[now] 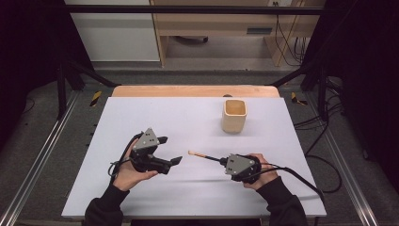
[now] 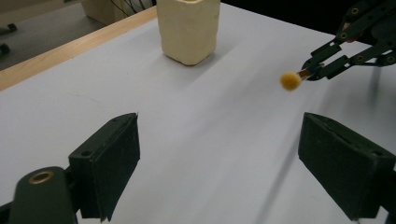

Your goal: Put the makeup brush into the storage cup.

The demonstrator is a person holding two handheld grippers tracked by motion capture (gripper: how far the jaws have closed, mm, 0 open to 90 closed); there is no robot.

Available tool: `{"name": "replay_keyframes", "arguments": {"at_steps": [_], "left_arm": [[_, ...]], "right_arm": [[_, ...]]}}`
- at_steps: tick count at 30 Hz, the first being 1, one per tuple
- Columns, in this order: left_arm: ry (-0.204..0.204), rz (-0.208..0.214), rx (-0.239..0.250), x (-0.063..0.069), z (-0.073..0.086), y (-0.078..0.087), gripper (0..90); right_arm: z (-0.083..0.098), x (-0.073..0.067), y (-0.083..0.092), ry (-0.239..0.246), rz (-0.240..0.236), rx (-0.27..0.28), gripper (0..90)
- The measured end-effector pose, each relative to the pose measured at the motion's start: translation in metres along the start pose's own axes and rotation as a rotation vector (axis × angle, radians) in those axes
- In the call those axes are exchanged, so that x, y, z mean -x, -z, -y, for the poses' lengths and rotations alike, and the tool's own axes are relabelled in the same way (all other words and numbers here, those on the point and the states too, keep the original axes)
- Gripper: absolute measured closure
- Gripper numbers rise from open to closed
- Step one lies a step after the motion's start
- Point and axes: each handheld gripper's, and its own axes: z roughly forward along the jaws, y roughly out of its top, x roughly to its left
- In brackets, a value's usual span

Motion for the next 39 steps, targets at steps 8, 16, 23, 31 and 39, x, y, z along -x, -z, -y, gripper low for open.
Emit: {"name": "replay_keyframes", "arguments": {"at_steps": [8,16,23,31,39], "left_arm": [[0.081,-0.022,0.065,0.004,0.013,-0.004,11.8],[0.122,-0.043,0.125,0.011,0.023,-0.012,12.0],[0.16,-0.059,0.157,0.016,0.028,-0.017,12.3],[0.213,-0.083,0.221,0.023,0.032,-0.021,12.8],[0.275,-0.09,0.298,0.029,0.03,-0.023,14.0]], "right_arm": [[0.006,-0.004,0.0,-0.121,-0.016,0.056,84.7],[0.004,-0.005,0.0,-0.197,-0.018,0.093,84.8],[0.004,-0.007,-0.004,-0.259,-0.027,0.126,84.7],[0.006,-0.01,-0.013,-0.36,-0.023,0.138,84.7],[0.004,-0.011,-0.016,-0.452,-0.025,0.185,84.7]]}}
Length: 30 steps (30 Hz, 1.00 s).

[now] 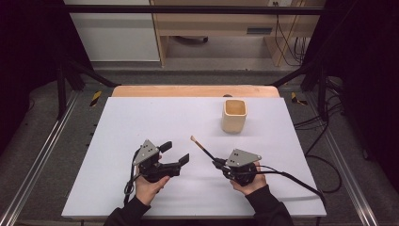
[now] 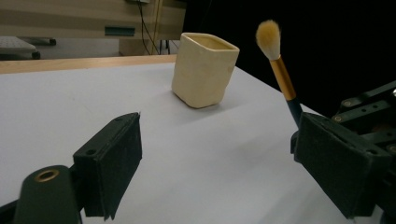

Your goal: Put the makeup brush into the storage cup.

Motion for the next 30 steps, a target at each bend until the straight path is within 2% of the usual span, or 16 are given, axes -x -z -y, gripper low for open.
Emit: {"name": "replay_keyframes", "arguments": {"at_steps": [4,14,22,25,30], "left_arm": [[-0.003,0.0,0.019,0.005,0.0,-0.002,14.6],[0.055,0.007,0.051,0.01,0.0,-0.008,16.4],[0.078,0.007,0.065,0.015,0.001,-0.015,18.3],[0.098,0.007,0.082,0.018,0.0,-0.018,19.9],[0.103,0.009,0.088,0.02,0.0,-0.02,22.2]], "right_arm": [[0.001,-0.001,-0.002,-0.013,-0.001,0.005,84.7],[0.002,-0.002,-0.005,-0.033,0.001,0.016,84.7],[0.002,-0.002,-0.006,-0.05,0.005,0.025,84.7],[0.002,-0.003,-0.007,-0.057,0.006,0.029,84.7],[0.002,-0.003,-0.007,-0.061,0.008,0.03,84.7]]}}
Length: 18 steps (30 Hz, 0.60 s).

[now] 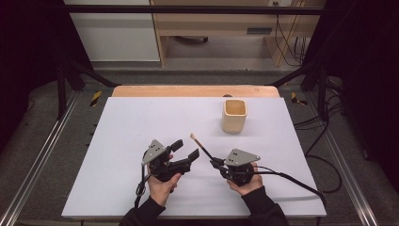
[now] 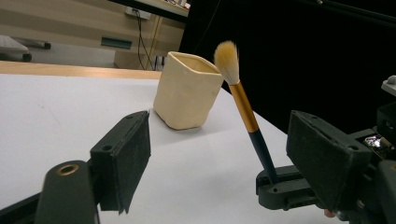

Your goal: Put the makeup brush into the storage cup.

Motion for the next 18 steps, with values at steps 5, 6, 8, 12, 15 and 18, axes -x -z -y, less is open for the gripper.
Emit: {"name": "replay_keyframes", "arguments": {"at_steps": [5,6,8,12,15,18], "left_arm": [[0.018,0.01,0.007,0.0019,0.0006,-0.002,25.9],[0.018,0.01,0.007,0.0019,0.0006,-0.002,27.3],[0.019,0.01,0.008,0.0025,0.0011,-0.0034,29.1],[0.052,0.011,0.016,0.0031,0.0023,-0.0062,35.6],[0.067,0.015,0.018,0.0036,0.0031,-0.0079,40.0],[0.078,0.012,0.019,0.0043,0.0041,-0.0093,43.8]], "right_arm": [[-0.0002,-0.0004,-0.001,-0.015,-0.005,0.005,84.7],[-0.0002,-0.0004,-0.001,-0.015,-0.005,0.005,84.7],[-0.0001,-0.0006,-0.0015,-0.017,-0.005,0.005,84.7],[-0.0001,-0.0011,-0.0022,-0.021,-0.009,0.006,84.8],[0.0001,-0.0017,-0.0026,-0.022,-0.013,0.006,84.8],[0.0004,-0.0021,-0.0032,-0.02,-0.015,0.003,84.8]]}}
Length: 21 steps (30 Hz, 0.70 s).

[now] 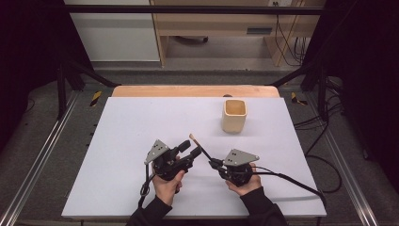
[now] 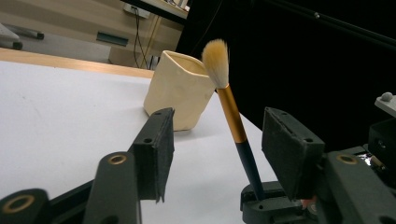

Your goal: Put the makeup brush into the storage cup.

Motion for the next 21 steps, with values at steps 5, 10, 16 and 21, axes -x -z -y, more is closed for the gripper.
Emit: {"name": "replay_keyframes", "arguments": {"at_steps": [5,10,16,21], "left_arm": [[0.015,0.006,0.003,0.0008,0.0013,-0.0022,49.2],[0.05,0.018,0.007,0.0006,0.0023,-0.0051,55.9],[0.085,0.017,0.012,0.0008,0.0033,-0.0072,63.2],[0.103,0.012,0.024,0.0019,0.0034,-0.0071,71.5]], "right_arm": [[0.0003,-0.0006,-0.001,0.001,-0.004,-0.001,84.8],[0.0004,-0.001,-0.0014,-0.003,-0.009,0.001,84.8],[0.0008,-0.0019,-0.002,-0.01,-0.012,0.002,84.8],[0.0015,-0.0026,-0.0035,-0.018,-0.018,0.004,84.8]]}}
